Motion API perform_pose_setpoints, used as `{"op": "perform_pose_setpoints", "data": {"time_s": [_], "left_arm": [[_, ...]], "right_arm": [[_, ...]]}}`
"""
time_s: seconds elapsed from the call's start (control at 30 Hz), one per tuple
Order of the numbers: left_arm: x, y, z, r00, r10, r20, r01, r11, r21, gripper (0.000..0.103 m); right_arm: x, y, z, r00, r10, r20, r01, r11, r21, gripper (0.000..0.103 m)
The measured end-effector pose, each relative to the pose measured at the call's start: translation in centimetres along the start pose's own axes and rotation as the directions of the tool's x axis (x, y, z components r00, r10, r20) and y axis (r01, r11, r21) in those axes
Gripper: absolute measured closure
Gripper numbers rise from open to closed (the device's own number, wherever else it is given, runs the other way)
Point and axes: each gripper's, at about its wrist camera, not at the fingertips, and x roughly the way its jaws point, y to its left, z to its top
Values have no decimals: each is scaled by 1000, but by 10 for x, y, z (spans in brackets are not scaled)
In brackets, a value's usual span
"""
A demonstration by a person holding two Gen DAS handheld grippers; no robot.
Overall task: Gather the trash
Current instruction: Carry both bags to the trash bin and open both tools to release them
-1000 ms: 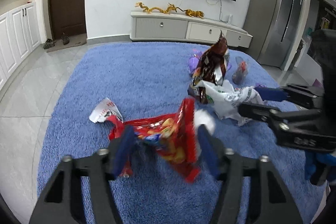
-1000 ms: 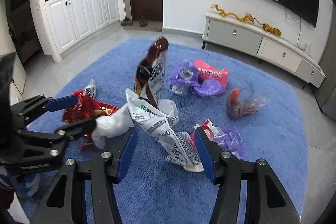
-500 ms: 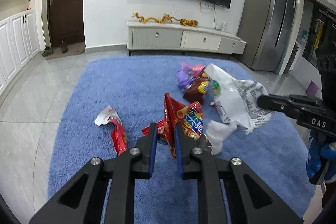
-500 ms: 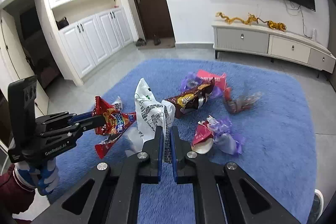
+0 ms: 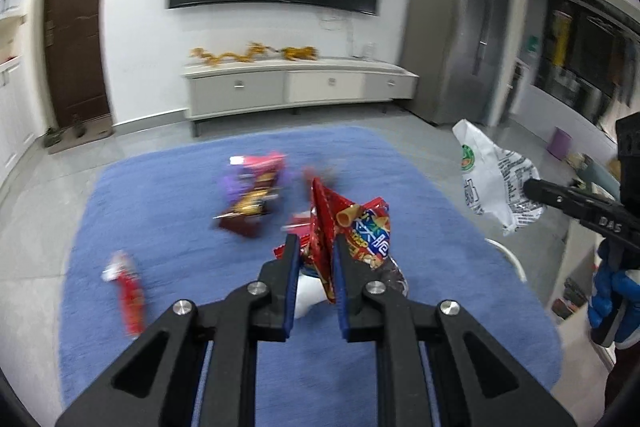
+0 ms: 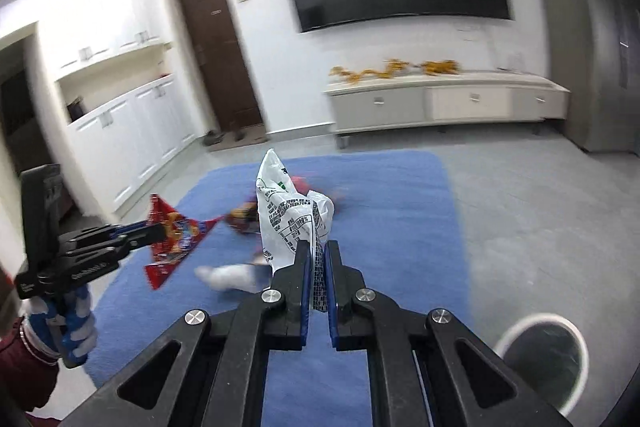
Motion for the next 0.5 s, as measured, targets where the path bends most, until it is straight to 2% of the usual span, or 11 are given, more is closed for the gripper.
{"op": "perform_pose_setpoints", "data": {"time_s": [0.07,0.17,0.33,0.5], "left_arm": [[14,-27,7,998,-56,-16,56,998,26,88],[44,-77,18,987,-145,-62,149,987,59,88],[109,-177,30,949,-265,-172,288,950,124,88],[173,-255,35,911,-307,-274,356,922,153,88]], "right_arm": [[-15,-30,-7,997,-71,-4,71,996,44,96],[-35,-80,-21,982,-186,-29,189,974,124,96],[-55,-163,-52,937,-329,-115,348,903,251,96],[-56,-225,-80,896,-393,-206,442,832,334,96]]}}
